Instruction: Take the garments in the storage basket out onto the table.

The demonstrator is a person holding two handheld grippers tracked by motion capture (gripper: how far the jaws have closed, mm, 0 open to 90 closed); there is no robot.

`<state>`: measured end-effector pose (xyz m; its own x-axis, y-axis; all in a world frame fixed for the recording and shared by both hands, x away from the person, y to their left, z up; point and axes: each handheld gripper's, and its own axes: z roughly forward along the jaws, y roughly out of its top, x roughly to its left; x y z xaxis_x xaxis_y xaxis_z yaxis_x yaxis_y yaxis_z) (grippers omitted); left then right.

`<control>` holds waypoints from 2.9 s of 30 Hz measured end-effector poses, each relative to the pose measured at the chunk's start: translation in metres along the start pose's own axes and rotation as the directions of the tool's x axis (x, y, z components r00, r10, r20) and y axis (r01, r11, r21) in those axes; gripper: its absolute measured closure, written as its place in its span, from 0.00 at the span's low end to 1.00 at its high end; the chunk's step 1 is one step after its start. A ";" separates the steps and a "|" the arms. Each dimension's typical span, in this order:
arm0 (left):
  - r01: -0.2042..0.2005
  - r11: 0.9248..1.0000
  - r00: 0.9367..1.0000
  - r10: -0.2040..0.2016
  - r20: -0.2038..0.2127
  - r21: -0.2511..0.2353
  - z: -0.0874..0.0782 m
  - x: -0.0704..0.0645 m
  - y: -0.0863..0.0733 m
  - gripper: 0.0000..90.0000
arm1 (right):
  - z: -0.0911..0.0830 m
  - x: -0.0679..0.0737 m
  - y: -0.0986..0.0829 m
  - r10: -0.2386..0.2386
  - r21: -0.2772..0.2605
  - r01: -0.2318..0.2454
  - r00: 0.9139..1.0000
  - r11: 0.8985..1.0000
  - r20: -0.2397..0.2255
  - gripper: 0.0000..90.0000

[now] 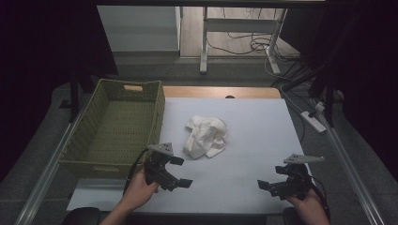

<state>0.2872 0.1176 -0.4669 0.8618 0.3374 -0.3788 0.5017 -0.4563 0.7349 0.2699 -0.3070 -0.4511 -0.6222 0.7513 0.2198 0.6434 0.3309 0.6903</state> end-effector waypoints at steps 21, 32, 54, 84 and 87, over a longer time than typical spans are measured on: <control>0.006 1.000 0.998 -0.007 -0.055 -0.025 -0.035 -0.018 -0.031 0.02 | 0.001 0.000 0.000 0.003 0.004 -0.003 1.000 1.000 0.003 0.01; -0.004 1.000 0.996 0.003 -0.093 -0.013 -0.044 -0.027 -0.041 0.01 | 0.001 0.000 0.000 0.002 0.008 -0.002 1.000 1.000 0.004 0.01; 0.084 0.994 0.982 -0.094 -0.164 -0.067 -0.075 -0.023 -0.068 0.01 | 0.001 0.000 0.000 0.005 0.010 -0.005 1.000 1.000 0.008 0.01; 0.177 0.970 0.925 -0.222 -0.307 -0.167 -0.130 -0.017 -0.114 0.00 | 0.001 0.000 0.000 0.011 0.008 -0.012 1.000 1.000 0.015 0.01; 0.181 0.968 0.921 -0.229 -0.314 -0.174 -0.134 -0.017 -0.117 0.00 | 0.001 0.000 0.000 0.012 0.007 -0.012 1.000 1.000 0.016 0.01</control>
<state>0.2037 0.2751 -0.4710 0.6557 0.6738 -0.3405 0.6284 -0.2372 0.7408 0.2706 -0.3062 -0.4517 -0.6075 0.7642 0.2168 0.6538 0.3261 0.6828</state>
